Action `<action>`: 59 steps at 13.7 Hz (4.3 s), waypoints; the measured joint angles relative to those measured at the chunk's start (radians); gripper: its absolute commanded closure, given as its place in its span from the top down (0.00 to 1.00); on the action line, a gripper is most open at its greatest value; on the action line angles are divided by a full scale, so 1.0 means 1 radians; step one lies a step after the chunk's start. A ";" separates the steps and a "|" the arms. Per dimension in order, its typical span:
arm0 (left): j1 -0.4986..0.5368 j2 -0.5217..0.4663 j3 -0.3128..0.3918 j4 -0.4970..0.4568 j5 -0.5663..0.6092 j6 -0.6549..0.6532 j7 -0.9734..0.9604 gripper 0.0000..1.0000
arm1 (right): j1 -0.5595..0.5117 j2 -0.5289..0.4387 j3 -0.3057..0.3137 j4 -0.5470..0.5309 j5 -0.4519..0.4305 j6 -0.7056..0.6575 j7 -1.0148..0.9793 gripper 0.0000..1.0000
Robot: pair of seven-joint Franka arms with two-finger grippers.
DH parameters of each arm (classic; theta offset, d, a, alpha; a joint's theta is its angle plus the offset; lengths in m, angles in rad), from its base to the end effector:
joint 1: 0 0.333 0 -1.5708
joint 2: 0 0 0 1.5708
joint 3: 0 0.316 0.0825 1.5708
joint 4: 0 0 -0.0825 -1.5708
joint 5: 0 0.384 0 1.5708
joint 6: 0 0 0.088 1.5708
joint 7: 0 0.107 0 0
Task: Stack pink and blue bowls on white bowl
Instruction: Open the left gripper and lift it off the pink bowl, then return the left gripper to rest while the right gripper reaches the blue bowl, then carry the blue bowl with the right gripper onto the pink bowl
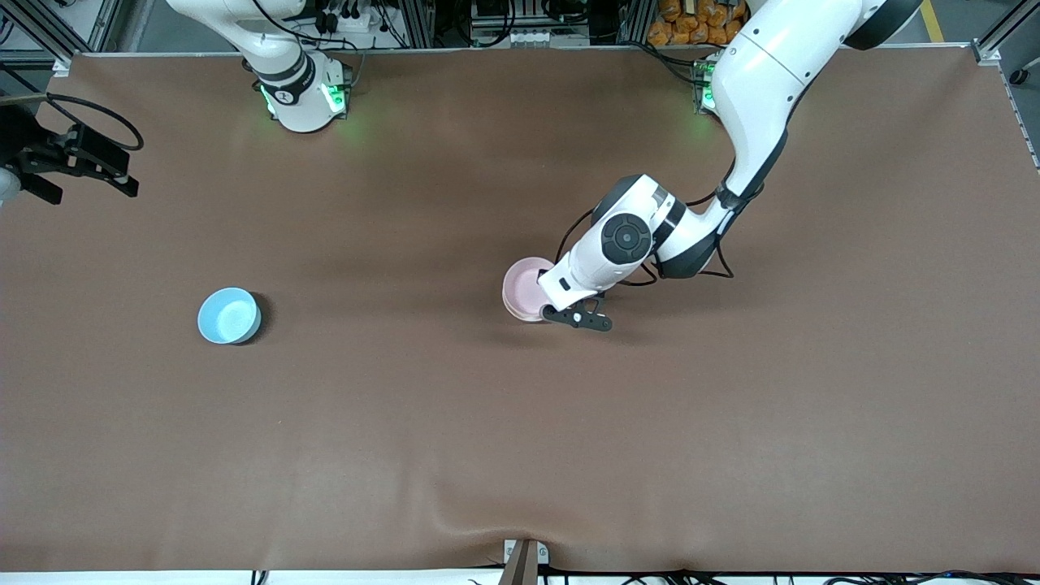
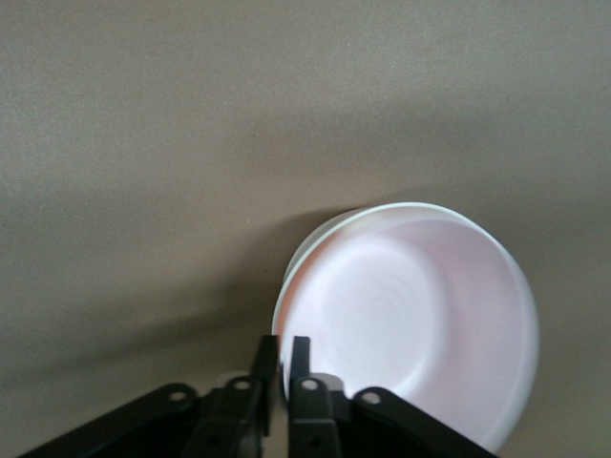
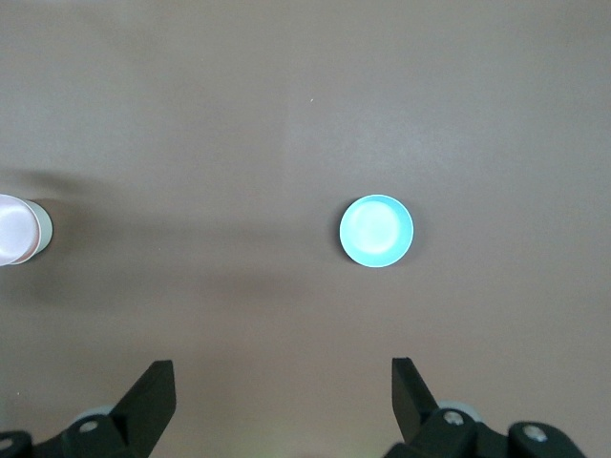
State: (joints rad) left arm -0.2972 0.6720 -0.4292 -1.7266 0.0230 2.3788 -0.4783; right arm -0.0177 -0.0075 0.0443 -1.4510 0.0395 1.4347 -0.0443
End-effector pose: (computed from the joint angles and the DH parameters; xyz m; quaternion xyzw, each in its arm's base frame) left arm 0.5229 -0.4252 0.2276 0.9885 -0.0871 -0.0533 0.1113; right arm 0.5373 0.0191 0.6725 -0.9991 -0.0380 0.0042 0.0195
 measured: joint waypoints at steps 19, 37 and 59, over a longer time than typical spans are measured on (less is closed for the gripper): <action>0.456 -0.563 0.061 0.217 0.061 -0.766 0.089 1.00 | -0.119 0.230 -0.025 -0.043 -0.003 0.033 0.001 1.00; 0.320 -0.650 0.321 0.169 -0.006 -0.810 0.195 1.00 | -0.256 0.496 -0.027 -0.486 -0.002 0.786 -0.326 0.41; 0.324 -0.651 0.328 0.173 -0.058 -0.809 0.195 1.00 | 0.134 0.462 0.154 -0.222 0.199 0.547 0.528 0.00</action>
State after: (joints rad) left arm 0.0266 0.0215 -0.1016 -1.5540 -0.0353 1.5699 -0.2835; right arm 0.1164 0.4543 0.1986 -1.6728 0.2389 1.9820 0.4836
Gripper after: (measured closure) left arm 0.000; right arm 0.978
